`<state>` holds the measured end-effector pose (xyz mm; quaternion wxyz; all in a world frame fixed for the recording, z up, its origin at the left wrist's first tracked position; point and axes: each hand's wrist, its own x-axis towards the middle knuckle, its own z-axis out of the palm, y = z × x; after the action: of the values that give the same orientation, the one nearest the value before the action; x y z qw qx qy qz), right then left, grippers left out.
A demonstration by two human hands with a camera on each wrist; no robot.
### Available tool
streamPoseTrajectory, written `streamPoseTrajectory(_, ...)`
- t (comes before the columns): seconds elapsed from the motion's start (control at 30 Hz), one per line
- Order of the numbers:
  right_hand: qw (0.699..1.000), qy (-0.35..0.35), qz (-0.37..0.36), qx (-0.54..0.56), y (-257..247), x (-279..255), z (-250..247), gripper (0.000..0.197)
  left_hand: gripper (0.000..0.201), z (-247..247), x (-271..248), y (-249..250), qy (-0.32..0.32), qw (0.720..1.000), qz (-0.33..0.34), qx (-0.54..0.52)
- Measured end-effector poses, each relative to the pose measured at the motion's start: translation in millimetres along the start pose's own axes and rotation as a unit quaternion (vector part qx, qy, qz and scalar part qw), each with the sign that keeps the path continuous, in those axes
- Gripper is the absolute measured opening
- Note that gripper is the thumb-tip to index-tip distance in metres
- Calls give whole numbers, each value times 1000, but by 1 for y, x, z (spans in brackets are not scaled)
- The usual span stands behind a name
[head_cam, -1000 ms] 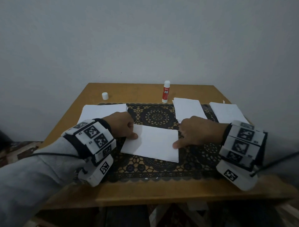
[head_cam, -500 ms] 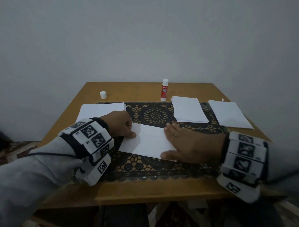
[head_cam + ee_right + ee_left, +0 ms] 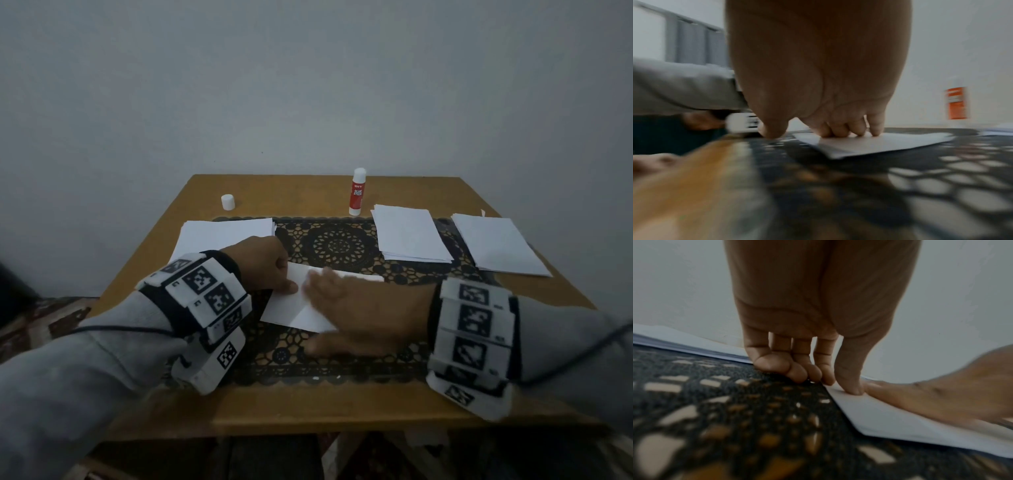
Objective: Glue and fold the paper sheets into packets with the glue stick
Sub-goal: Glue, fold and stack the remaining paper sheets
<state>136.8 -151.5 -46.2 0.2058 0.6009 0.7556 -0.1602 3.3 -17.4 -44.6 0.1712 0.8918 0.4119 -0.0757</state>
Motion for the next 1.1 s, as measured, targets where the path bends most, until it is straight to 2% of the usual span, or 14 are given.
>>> streamPoseTrajectory(0.1,999,-13,-44,-15,-13,-5,1,88,11,0,0,-1,12,1000,3,2)
streamPoseTrajectory(0.17,1000,0,-25,-1,-4,3,-5,87,2,-1,-1,1,27,1000,-2,1)
streamPoseTrajectory(0.27,1000,26,12,5,6,15,-12,90,8,0,-3,3,38,999,-12,8)
streamPoseTrajectory(0.43,999,21,-26,-19,-10,15,-10,89,24,-2,-3,4,39,999,-25,5)
streamPoseTrajectory(0.53,1000,27,-2,-11,-3,24,-21,87,29,-4,-6,5,47,998,-30,8)
streamPoseTrajectory(0.6,999,31,21,7,1,31,-27,87,31,-4,-8,7,42,998,-36,2)
streamPoseTrajectory(0.8,1000,21,-6,-6,-5,32,-22,86,32,-5,-11,8,46,998,-36,-1)
streamPoseTrajectory(0.97,999,39,23,11,-2,35,-31,84,31,-6,-13,11,51,998,-43,-3)
streamPoseTrajectory(1.1,999,28,-13,-21,-9,19,-21,86,29,-6,-13,12,55,998,-41,-3)
